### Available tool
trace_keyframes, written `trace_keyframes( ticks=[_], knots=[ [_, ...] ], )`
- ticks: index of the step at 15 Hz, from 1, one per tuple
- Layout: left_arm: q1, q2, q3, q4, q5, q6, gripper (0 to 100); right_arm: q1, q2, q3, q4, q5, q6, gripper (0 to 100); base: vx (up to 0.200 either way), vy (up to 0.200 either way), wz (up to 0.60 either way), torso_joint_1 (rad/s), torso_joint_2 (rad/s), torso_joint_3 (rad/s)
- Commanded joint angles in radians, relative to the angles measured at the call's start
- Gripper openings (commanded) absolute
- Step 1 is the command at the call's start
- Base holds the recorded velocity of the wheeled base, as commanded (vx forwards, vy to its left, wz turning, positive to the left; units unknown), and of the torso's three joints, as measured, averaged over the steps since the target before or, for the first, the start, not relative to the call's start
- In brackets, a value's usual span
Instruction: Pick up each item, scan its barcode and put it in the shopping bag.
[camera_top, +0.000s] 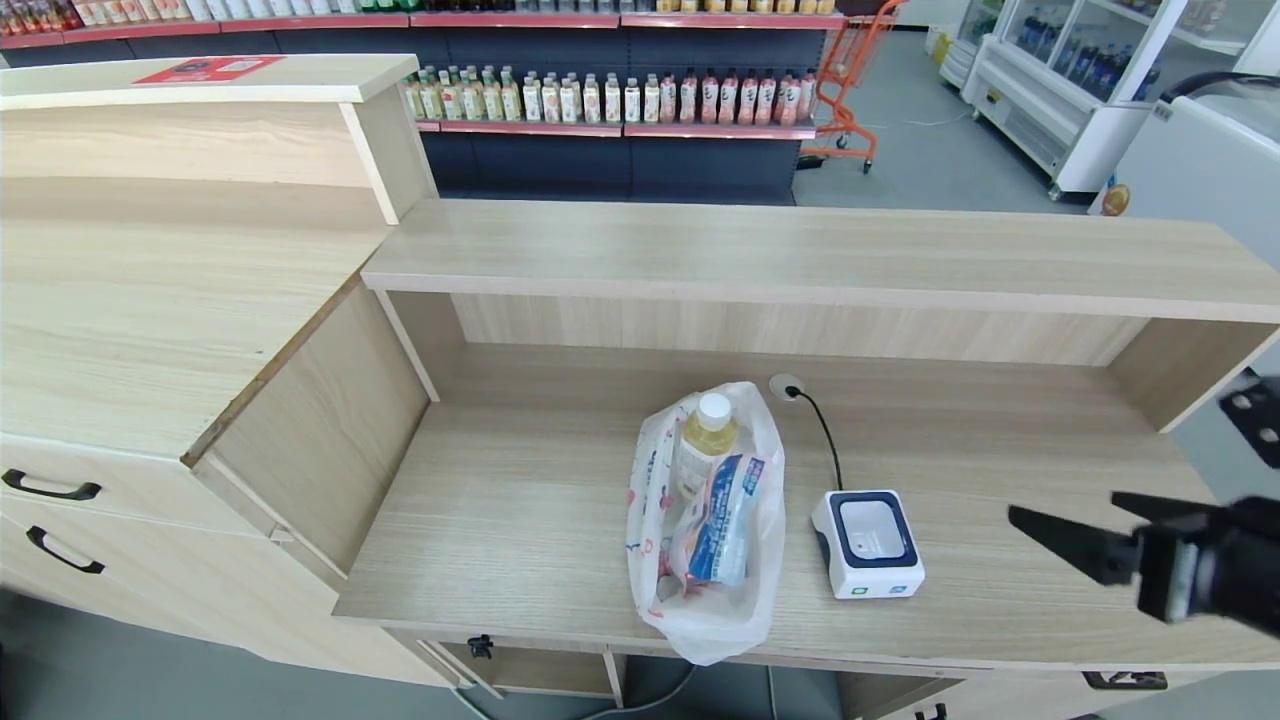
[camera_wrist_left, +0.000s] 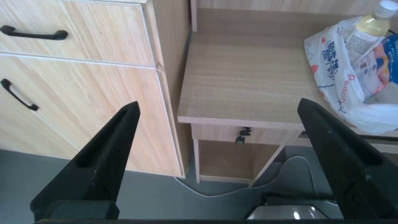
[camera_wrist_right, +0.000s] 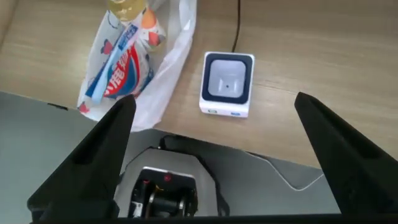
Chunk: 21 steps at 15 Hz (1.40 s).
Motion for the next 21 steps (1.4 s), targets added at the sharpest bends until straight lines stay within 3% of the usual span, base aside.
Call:
trace_keyframes(
  ticks=[1,3,5,9,15,21],
  knots=[
    [0.000,0.002,0.000,0.000,0.000,0.000,100,-0.097,-0.498,0.374,0.003,-0.010,-0.037,100,0.000,0.000,0.00,0.000,0.00,0.000],
    [0.000,0.000,0.000,0.000,0.000,0.000,100,-0.155,-0.678,0.396,0.070,0.060,-0.039,100,0.000,0.000,0.00,0.000,0.00,0.000],
    [0.000,0.002,0.000,0.000,0.002,0.000,100,-0.209,-0.942,0.391,0.329,0.111,-0.071,100,0.000,0.000,0.00,0.000,0.00,0.000],
    [0.000,0.000,0.000,0.000,0.000,0.000,100,-0.213,-1.090,0.393,0.329,0.141,-0.162,100,0.000,0.000,0.00,0.000,0.00,0.000],
    [0.000,0.002,0.000,0.000,0.000,0.000,100,-0.213,-1.090,0.396,0.354,0.025,-0.109,100,0.000,0.000,0.00,0.000,0.00,0.000],
    [0.000,0.014,0.000,0.000,0.000,-0.002,100,-0.213,-1.090,0.396,0.355,0.023,-0.103,100,0.000,0.000,0.00,0.000,0.00,0.000]
  ],
)
